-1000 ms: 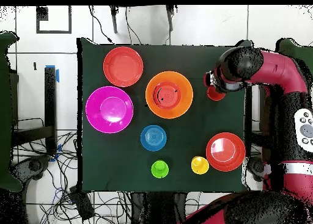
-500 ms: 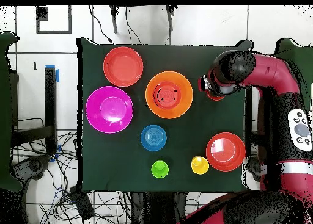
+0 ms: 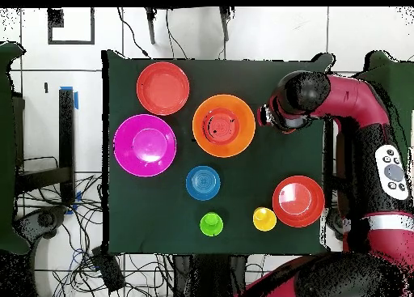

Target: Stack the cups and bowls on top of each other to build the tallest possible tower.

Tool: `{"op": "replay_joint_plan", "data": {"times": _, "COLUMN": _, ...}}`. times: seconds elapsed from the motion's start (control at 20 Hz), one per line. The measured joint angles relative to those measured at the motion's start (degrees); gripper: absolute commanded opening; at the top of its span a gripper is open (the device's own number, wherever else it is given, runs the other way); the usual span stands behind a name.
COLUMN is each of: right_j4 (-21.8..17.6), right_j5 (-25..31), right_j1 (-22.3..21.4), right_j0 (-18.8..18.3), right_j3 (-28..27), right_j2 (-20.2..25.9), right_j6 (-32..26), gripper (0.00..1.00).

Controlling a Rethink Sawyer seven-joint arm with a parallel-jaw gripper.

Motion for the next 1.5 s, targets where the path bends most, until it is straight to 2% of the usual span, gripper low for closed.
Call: {"op": "replay_joint_plan", "data": {"times": 1.5, "right_j4": -0.5, "right_j5": 0.0, "right_j1": 0.9, "right_j0": 0.0, "right_j3": -1.4, "right_j2": -0.1, "right_j6": 0.0, "gripper": 1.00}}
